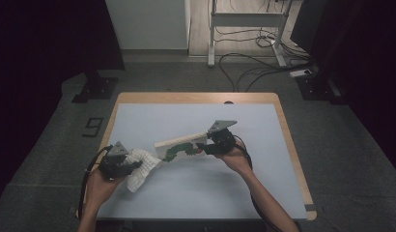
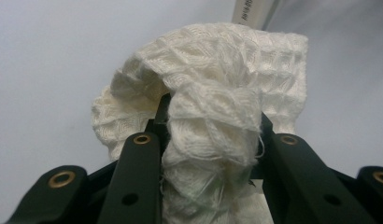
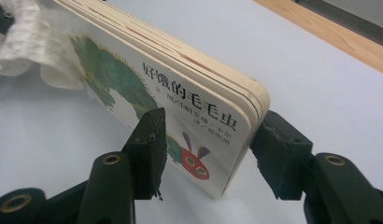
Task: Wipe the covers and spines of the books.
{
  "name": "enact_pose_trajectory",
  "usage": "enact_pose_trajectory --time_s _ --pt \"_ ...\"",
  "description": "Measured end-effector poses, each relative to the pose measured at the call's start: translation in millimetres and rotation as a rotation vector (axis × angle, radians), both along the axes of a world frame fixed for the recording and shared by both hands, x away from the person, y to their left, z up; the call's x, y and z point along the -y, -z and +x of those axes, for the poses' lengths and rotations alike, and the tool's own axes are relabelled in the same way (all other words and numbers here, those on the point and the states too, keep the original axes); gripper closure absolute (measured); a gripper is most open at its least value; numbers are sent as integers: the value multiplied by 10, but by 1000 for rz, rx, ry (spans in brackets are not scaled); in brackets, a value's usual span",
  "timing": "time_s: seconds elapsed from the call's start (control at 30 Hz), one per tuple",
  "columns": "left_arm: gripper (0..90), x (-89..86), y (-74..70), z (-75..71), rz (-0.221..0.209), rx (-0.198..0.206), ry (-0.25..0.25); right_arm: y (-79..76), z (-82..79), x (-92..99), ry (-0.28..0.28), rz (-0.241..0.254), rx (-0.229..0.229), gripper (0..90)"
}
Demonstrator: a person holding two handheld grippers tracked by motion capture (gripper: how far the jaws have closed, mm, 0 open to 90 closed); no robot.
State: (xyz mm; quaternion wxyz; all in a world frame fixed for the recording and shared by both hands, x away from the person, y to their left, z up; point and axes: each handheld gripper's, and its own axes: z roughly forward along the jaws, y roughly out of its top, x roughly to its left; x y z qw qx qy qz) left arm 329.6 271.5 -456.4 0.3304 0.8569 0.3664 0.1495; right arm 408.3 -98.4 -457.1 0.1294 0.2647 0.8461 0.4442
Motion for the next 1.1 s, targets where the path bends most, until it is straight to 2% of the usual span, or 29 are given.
enact_pose_trajectory --time_s 0.1,0.37,0.73,0.9,1.1 --pt "664 65 36 67 -1 -2 7 2 -1 0 0 0 1 457" --pt "663 237 205 196 48 -26 20 6 -4 -4 2 -1 3 455" --pt "663 326 374 285 79 -54 23 8 -14 -6 4 -5 10 459" --pt "672 331 366 282 66 -49 23 8 -20 -6 6 -3 10 465" --pt "683 328 243 249 36 -29 43 5 -23 -11 7 -6 15 465"
